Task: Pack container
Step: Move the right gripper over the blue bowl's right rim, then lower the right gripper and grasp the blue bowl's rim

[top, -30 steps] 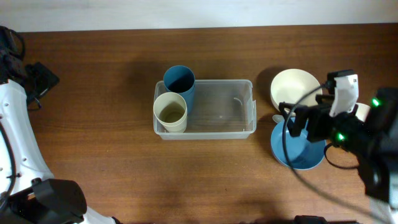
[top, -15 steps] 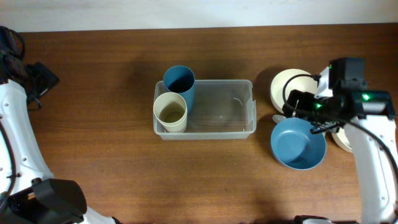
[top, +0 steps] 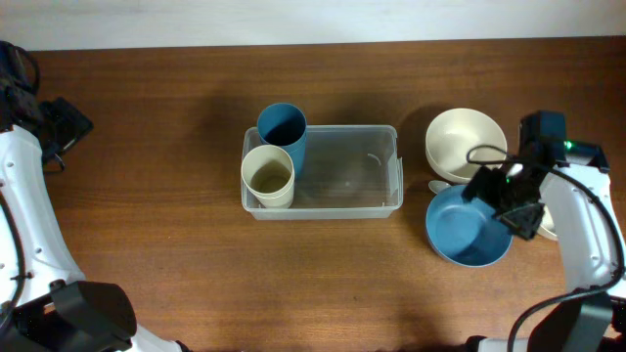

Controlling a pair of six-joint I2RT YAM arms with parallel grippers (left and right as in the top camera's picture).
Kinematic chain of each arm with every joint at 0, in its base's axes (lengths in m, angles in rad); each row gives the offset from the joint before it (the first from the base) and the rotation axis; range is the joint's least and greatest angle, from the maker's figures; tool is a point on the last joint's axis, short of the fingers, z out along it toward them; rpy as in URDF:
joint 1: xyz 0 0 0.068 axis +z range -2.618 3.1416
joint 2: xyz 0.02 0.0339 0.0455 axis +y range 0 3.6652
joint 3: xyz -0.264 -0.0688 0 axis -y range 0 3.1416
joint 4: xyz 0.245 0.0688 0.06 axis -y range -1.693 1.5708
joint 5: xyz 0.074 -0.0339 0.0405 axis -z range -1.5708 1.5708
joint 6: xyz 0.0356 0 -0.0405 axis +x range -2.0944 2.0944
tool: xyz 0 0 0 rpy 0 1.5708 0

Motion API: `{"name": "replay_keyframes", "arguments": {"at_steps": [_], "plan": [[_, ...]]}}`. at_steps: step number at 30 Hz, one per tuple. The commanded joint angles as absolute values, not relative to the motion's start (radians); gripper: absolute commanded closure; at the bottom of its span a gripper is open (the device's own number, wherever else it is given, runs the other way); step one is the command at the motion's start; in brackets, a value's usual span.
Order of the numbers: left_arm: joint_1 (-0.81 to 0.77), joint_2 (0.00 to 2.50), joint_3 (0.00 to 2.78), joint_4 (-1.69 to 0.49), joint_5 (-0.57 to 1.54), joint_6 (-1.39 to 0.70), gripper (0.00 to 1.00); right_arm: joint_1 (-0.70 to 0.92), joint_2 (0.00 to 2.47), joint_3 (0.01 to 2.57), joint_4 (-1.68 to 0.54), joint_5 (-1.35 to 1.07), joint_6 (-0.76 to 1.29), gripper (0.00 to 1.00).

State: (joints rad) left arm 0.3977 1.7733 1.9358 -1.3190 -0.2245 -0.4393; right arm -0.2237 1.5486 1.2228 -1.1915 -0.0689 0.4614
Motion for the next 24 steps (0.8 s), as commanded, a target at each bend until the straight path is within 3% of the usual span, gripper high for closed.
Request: {"name": "replay_keyframes", "arguments": {"at_steps": [1, 16, 20, 24], "plan": [[0.4, 1.779, 1.951, -1.317, -0.224, -0.452, 0.0, -0.287, 1.555, 1.139, -1.174, -0.037, 0.507, 0.09], [0.4, 1.779, 1.951, -1.317, -0.224, -0.452, 0.0, -0.362, 1.555, 0.969, -1.061, -0.041, 0.516, 0.09], [0.4, 1.779, 1.951, -1.317, -0.224, -0.452, 0.0, -0.362, 1.555, 0.873, -0.938, -0.052, 0.533, 0.12], [0.4, 1.779, 1.951, -1.317, -0.224, -0.452, 0.0, -0.361, 1.555, 0.818, -0.857, -0.05, 0.532, 0.21]]}}
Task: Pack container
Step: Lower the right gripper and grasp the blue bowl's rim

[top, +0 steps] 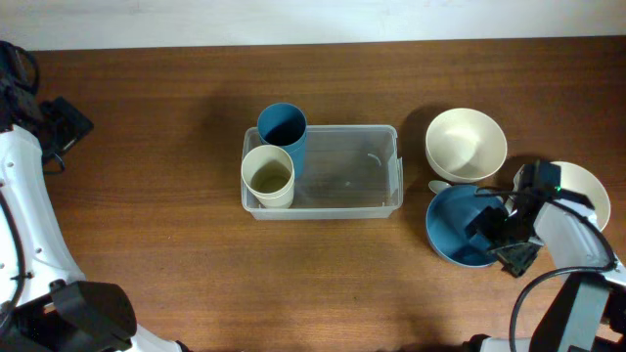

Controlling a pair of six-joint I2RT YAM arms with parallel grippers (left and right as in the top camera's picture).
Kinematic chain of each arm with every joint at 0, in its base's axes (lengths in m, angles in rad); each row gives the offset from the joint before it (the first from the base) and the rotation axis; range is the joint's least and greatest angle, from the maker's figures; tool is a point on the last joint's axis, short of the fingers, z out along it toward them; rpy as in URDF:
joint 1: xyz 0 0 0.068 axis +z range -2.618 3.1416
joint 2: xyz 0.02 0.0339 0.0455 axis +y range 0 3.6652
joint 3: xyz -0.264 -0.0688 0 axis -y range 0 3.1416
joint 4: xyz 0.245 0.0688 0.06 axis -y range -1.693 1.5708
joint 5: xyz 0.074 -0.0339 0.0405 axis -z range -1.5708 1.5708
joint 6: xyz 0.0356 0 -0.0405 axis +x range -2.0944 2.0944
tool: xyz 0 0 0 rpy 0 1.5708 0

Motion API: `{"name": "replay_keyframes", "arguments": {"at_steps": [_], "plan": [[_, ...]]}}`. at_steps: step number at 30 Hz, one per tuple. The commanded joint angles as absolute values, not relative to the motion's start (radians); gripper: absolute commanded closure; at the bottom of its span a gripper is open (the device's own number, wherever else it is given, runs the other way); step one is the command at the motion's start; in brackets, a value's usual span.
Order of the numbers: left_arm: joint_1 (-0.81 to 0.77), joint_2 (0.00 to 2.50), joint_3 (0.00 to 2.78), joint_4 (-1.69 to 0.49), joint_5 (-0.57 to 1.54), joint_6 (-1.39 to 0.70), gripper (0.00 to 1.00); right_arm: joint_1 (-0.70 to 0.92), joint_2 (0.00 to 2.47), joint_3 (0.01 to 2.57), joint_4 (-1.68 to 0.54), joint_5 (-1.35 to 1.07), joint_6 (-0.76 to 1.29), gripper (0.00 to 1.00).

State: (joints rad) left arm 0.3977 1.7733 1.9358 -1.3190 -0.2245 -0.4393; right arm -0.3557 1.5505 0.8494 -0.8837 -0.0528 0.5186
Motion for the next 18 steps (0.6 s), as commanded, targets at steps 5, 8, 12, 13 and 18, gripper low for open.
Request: {"name": "replay_keyframes", "arguments": {"at_steps": [5, 8, 12, 13, 18], "plan": [[0.4, 1.779, 1.951, -1.317, -0.224, -0.452, 0.0, -0.361, 1.555, 0.801, -0.821, -0.039, 0.527, 0.44], [0.4, 1.779, 1.951, -1.317, -0.224, -0.452, 0.0, -0.361, 1.555, 0.801, -0.811, -0.04, 0.505, 0.64], [0.4, 1.779, 1.951, -1.317, -0.224, -0.452, 0.0, -0.361, 1.555, 0.801, -0.81, -0.04, 0.505, 0.88], [0.4, 1.779, 1.951, -1.317, -0.224, -0.452, 0.0, -0.361, 1.555, 0.801, -0.81, -0.04, 0.505, 0.92], [0.4, 1.779, 1.951, -1.317, -0.224, -0.452, 0.0, -0.361, 1.555, 0.801, -0.822, -0.044, 0.506, 0.96]]}}
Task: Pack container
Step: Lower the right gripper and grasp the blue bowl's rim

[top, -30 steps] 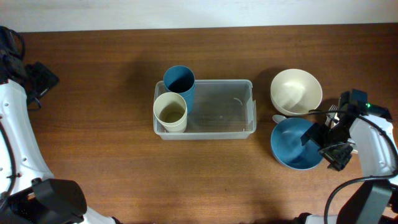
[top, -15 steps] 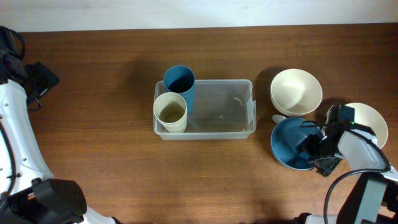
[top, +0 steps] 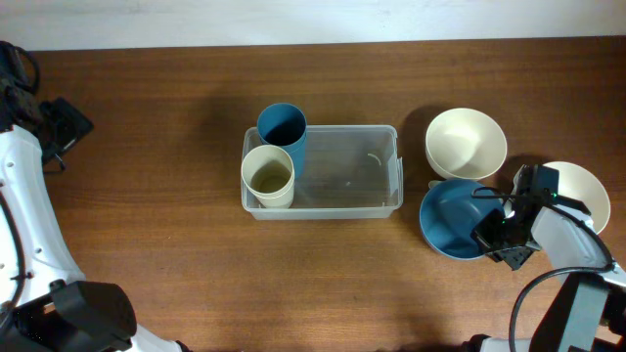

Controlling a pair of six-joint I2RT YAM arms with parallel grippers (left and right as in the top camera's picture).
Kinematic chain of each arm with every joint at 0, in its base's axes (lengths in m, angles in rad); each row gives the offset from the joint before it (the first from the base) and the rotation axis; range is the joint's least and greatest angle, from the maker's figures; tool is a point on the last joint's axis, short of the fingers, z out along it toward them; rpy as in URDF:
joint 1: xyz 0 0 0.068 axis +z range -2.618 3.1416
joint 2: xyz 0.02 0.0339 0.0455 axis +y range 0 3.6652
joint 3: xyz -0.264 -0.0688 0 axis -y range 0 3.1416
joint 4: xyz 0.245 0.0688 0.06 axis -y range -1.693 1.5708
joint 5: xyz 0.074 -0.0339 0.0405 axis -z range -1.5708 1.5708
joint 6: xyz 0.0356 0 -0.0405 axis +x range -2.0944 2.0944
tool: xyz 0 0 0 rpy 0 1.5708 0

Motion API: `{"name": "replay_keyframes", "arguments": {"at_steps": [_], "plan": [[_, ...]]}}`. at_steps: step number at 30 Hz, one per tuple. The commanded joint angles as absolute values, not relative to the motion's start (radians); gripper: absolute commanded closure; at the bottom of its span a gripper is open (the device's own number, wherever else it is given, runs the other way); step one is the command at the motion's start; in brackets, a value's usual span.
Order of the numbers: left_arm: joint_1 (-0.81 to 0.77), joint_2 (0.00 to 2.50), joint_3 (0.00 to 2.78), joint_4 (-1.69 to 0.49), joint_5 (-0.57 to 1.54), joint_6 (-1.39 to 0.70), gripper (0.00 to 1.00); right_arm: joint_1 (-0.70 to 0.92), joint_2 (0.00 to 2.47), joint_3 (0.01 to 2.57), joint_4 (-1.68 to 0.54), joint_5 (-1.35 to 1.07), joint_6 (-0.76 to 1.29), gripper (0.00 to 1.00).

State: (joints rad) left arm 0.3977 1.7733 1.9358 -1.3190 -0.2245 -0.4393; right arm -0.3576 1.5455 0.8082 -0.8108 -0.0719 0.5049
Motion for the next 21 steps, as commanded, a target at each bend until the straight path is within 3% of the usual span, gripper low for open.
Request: {"name": "replay_keyframes", "arguments": {"at_steps": [1, 11, 21], "plan": [[0.4, 1.779, 1.951, -1.317, -0.224, -0.452, 0.0, -0.361, 1.555, 0.801, -0.824, -0.048, 0.505, 0.96], [0.4, 1.779, 1.951, -1.317, -0.224, -0.452, 0.0, -0.361, 1.548, 0.833, -0.869, -0.132, 0.429, 0.96], [0.4, 1.779, 1.951, -1.317, -0.224, -0.452, 0.0, -0.361, 1.464, 1.034, -1.048, -0.233, 0.292, 0.96]]}}
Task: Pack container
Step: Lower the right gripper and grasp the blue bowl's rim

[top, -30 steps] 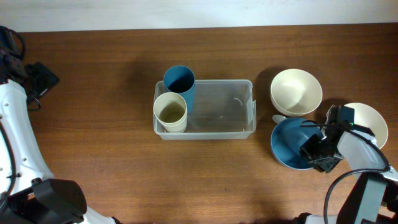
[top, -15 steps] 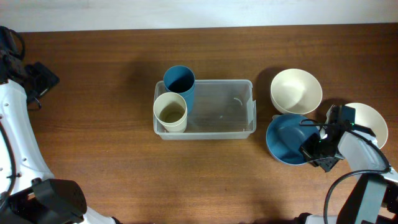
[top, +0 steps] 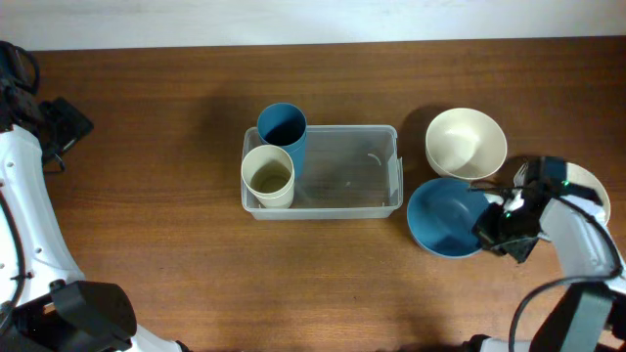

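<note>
A clear plastic container [top: 323,171] sits mid-table, holding a blue cup [top: 282,129] and a cream cup [top: 267,176] upright at its left end. To its right is a blue bowl [top: 445,217], with my right gripper [top: 489,225] shut on its right rim. A cream bowl [top: 467,144] stands just behind it. Another cream bowl [top: 591,186] shows partly behind the right arm. My left gripper [top: 64,122] rests at the far left edge; its jaws do not show.
The right half of the container is free of objects. Bare wooden table [top: 176,264] spreads in front and to the left. The blue bowl's left rim lies close to the container's right wall.
The blue bowl has shifted left, closer to the container's right wall, with my right gripper still on its rim. The left arm is unchanged.
My right gripper was first over the blue bowl's right side, between the cream bowls. Then it sat lower at the bowl's right rim. After that the bowl had shifted slightly left, and now it lies nearer the container.
</note>
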Controlling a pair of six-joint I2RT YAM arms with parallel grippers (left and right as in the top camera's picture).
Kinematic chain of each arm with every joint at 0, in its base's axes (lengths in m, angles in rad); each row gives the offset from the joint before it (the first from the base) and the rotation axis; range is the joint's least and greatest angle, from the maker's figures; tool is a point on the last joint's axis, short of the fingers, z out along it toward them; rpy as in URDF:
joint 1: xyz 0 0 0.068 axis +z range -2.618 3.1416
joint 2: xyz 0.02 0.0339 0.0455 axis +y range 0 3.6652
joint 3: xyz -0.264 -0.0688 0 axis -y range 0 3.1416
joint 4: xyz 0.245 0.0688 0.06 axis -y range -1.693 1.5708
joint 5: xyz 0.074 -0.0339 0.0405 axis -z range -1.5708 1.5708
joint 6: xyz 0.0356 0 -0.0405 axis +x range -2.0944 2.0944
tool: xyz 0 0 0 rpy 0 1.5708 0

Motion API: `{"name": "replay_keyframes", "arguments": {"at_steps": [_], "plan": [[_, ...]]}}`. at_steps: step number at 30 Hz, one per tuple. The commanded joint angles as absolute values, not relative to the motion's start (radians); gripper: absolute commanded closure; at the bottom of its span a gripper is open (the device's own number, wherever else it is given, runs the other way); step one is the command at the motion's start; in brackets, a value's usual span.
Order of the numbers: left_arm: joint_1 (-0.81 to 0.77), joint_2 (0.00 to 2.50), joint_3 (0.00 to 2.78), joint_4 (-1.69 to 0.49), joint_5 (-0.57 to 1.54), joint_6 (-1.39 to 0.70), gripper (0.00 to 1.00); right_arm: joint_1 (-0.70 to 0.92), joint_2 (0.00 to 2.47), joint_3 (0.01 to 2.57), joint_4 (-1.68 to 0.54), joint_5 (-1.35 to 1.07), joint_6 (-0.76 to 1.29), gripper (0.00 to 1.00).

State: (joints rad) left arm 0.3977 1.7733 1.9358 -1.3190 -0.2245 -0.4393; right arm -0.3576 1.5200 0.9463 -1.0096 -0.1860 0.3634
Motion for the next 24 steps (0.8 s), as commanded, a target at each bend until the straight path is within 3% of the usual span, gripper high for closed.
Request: {"name": "replay_keyframes", "arguments": {"at_steps": [1, 7, 17, 24], "plan": [[0.4, 1.779, 1.951, -1.317, -0.224, -0.452, 0.0, -0.361, 1.454, 1.061, -1.073, -0.234, 0.283, 0.96], [0.4, 1.779, 1.951, -1.317, -0.224, -0.452, 0.0, -0.361, 1.412, 1.169, -1.157, -0.233, 0.223, 0.96], [0.4, 1.779, 1.951, -1.317, -0.224, -0.452, 0.0, -0.361, 1.407, 1.139, -1.175, -0.225, 0.214, 0.96], [0.4, 1.779, 1.951, -1.317, -0.224, -0.452, 0.0, -0.361, 1.409, 1.014, -1.098, -0.234, 0.217, 0.85]]}}
